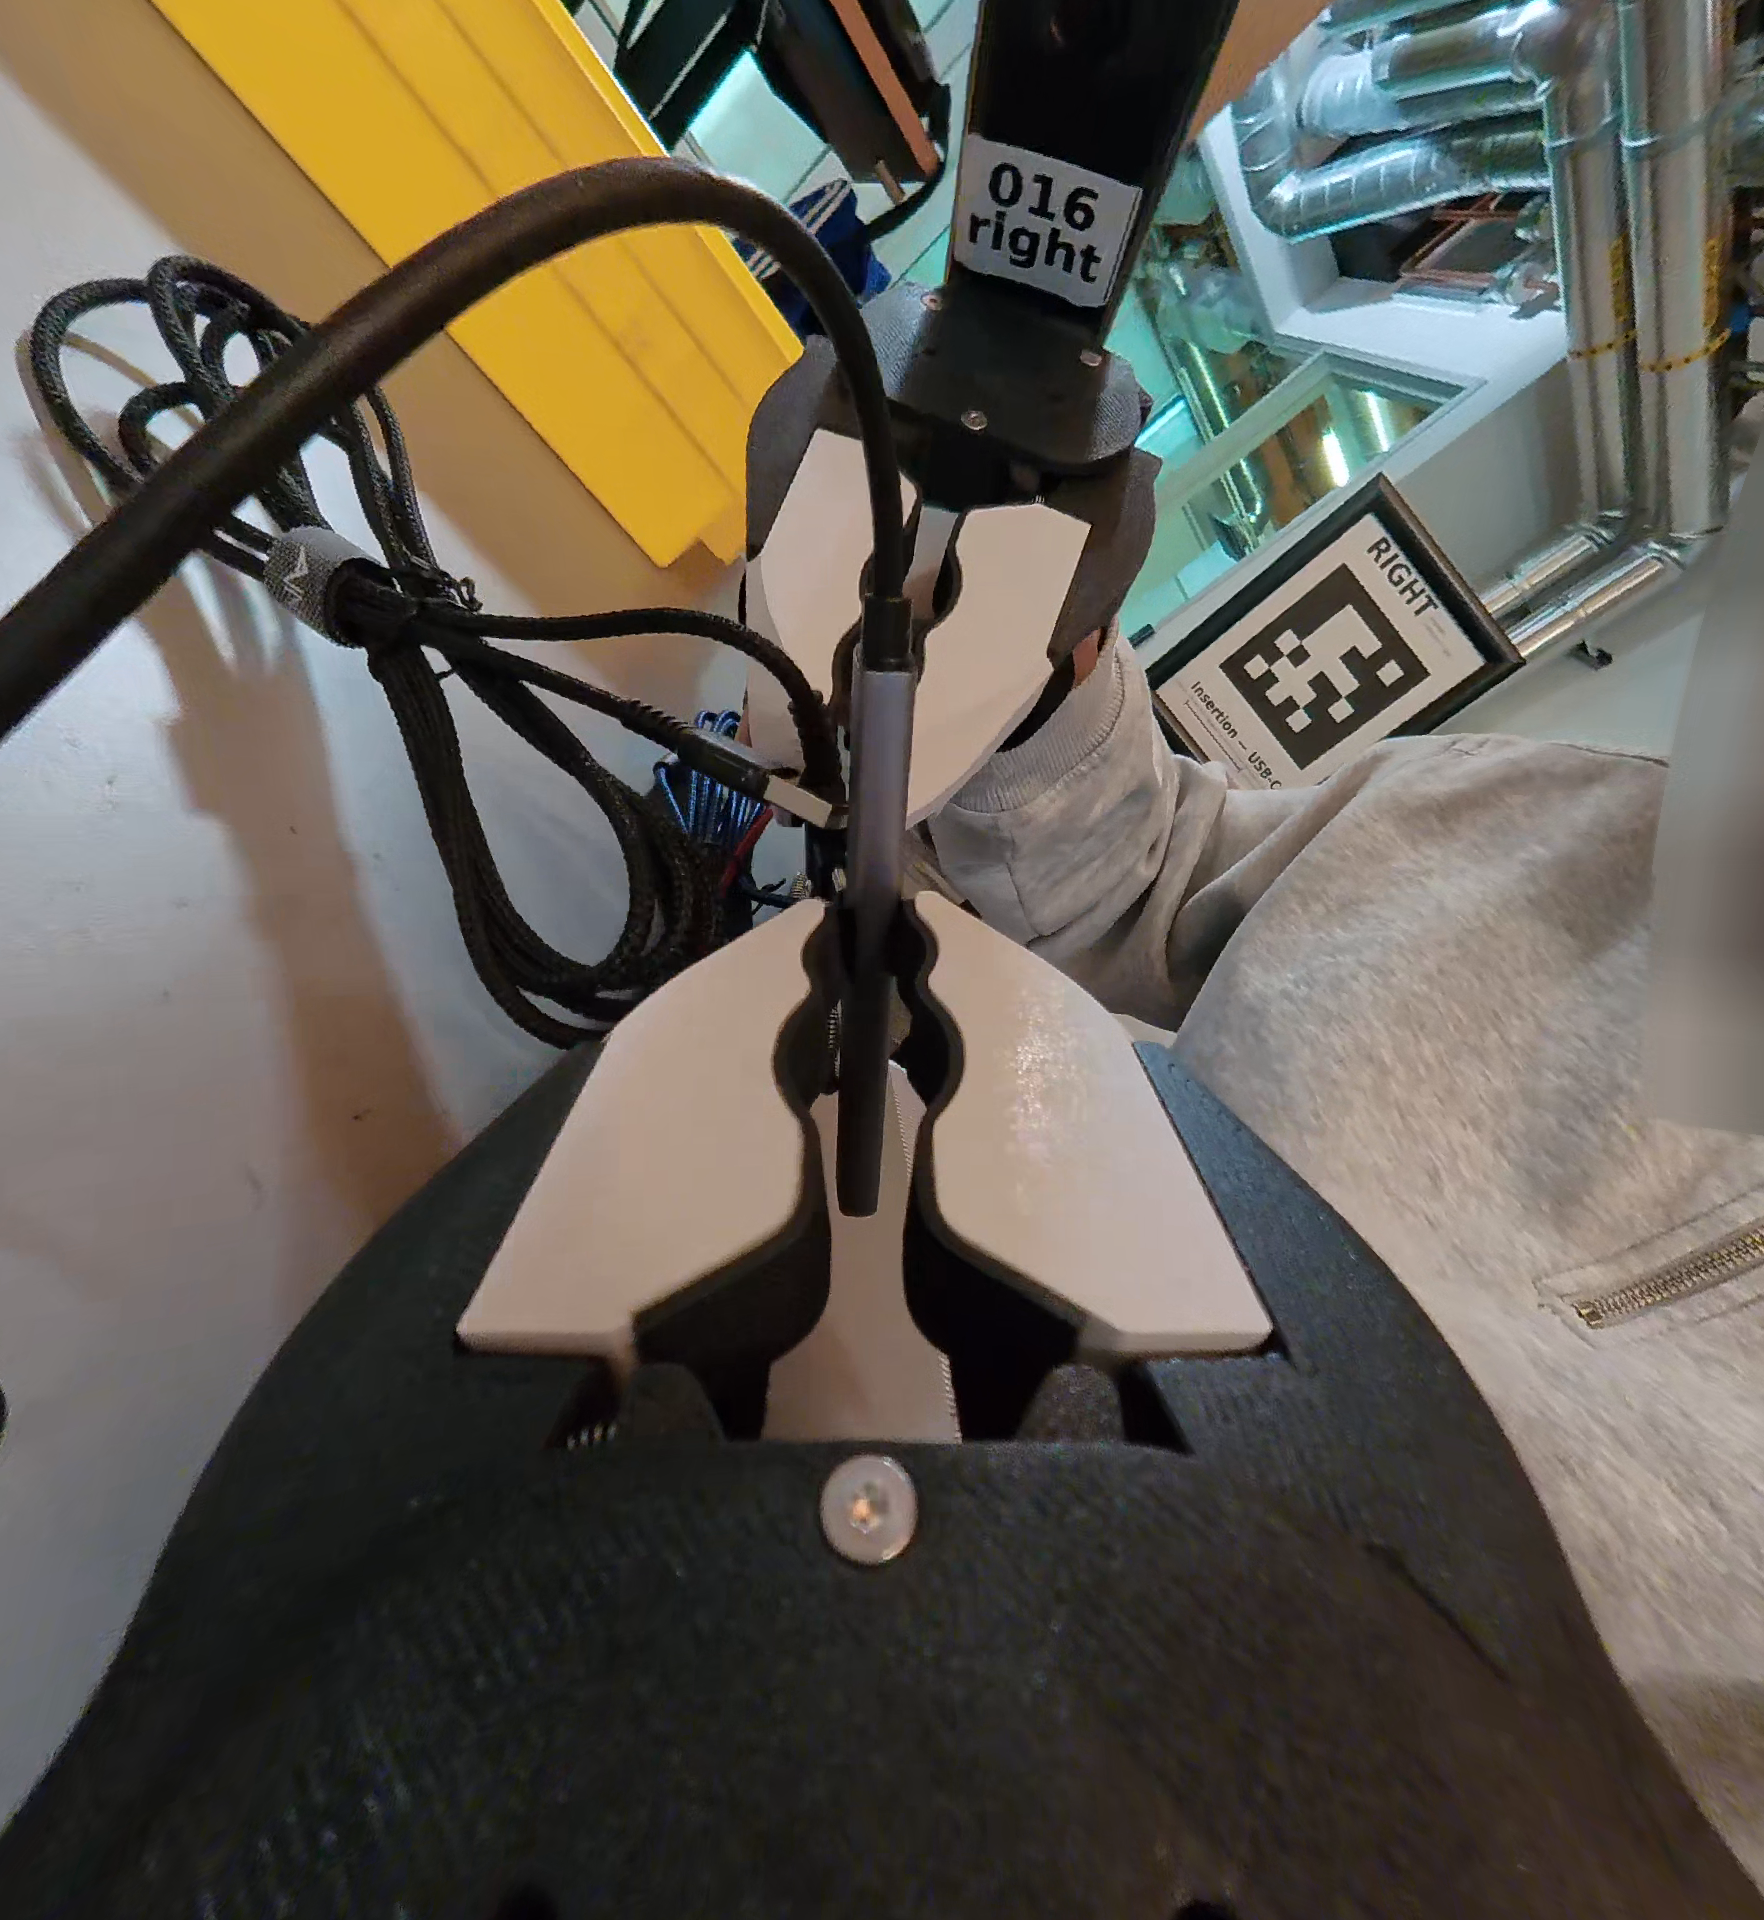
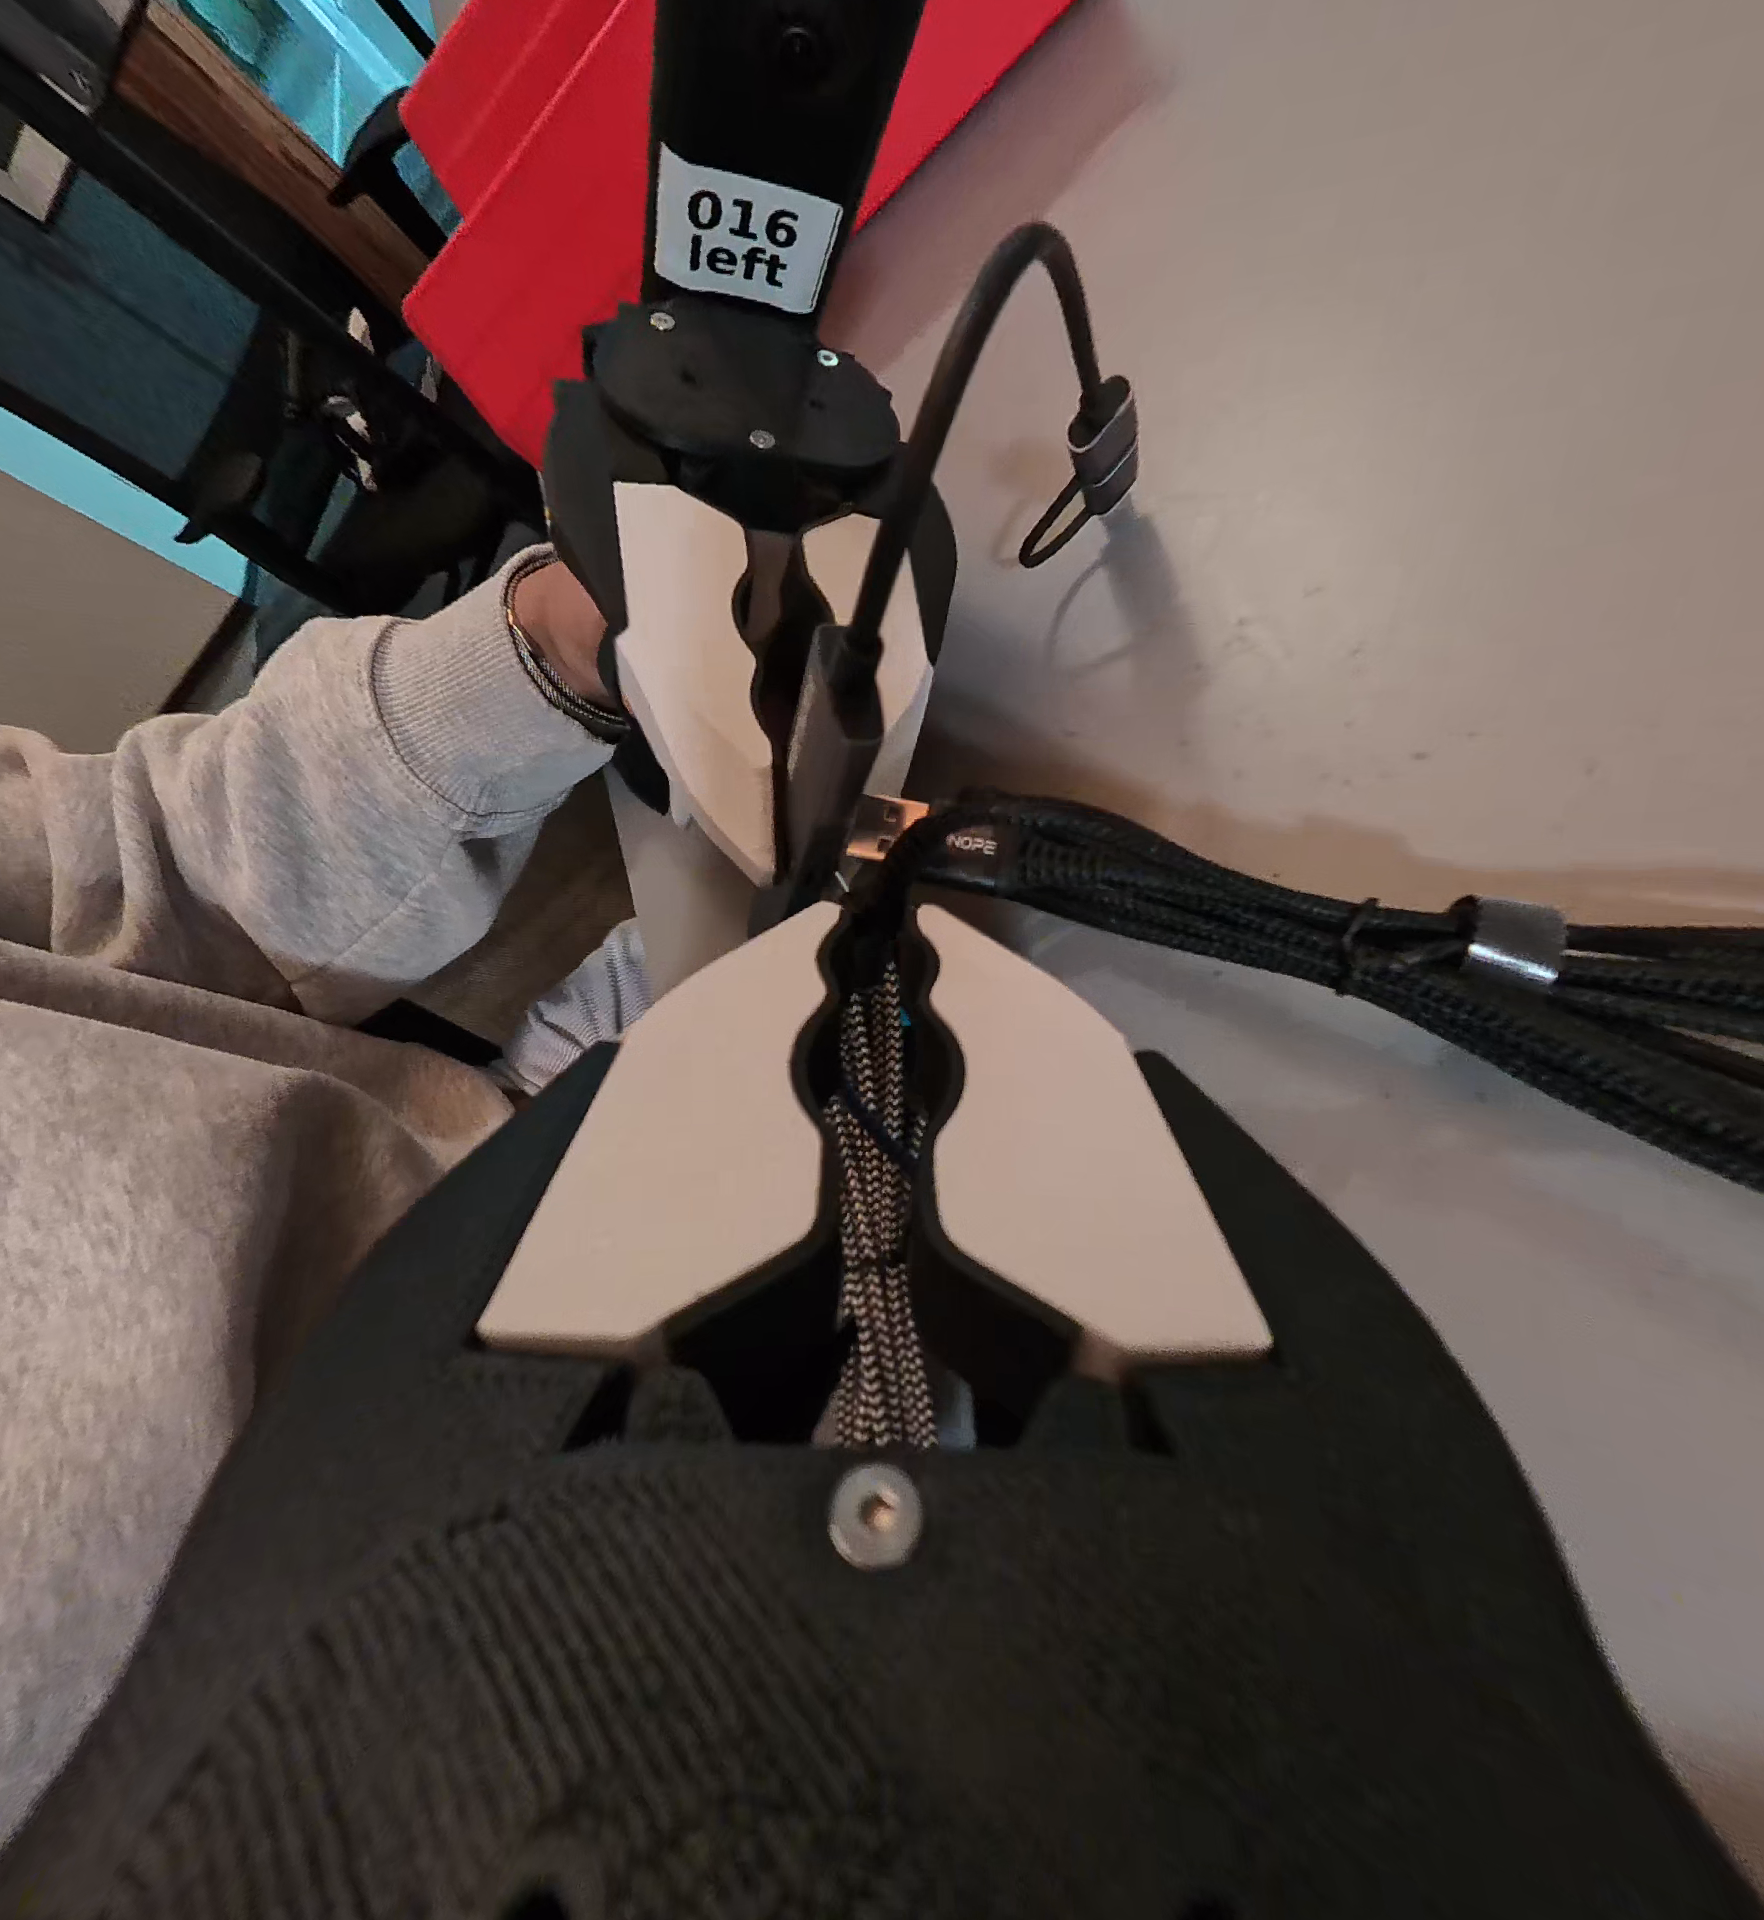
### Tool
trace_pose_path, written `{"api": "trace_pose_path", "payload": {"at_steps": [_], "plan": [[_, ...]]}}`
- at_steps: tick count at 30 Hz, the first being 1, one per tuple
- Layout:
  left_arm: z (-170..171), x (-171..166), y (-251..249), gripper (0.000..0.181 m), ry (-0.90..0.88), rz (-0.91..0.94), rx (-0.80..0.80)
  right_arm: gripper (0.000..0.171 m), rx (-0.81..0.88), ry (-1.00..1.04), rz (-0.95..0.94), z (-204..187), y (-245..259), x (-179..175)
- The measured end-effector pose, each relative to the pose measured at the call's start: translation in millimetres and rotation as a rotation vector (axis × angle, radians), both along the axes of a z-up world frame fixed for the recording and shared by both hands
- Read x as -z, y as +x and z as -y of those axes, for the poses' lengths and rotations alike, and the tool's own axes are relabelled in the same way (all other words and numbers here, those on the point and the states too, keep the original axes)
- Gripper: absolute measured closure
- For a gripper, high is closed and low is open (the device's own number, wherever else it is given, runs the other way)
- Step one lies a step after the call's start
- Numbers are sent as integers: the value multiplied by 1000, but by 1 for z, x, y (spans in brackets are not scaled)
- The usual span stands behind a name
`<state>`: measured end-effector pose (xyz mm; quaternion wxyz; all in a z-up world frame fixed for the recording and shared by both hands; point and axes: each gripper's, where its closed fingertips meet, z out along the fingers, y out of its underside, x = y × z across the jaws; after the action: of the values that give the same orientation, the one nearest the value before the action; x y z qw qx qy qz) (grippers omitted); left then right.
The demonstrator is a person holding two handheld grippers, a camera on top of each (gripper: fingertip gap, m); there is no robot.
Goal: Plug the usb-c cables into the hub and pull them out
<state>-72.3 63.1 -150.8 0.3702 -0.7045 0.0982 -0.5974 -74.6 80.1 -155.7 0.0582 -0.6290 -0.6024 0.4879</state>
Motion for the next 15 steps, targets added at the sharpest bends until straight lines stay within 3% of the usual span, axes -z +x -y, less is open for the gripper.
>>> {"api": "trace_pose_path", "payload": {"at_steps": [15], "plan": [[-13, 1, -15, 174, -10, -6, -128, 163, 160, -79, -64, -9, -14, -3]]}}
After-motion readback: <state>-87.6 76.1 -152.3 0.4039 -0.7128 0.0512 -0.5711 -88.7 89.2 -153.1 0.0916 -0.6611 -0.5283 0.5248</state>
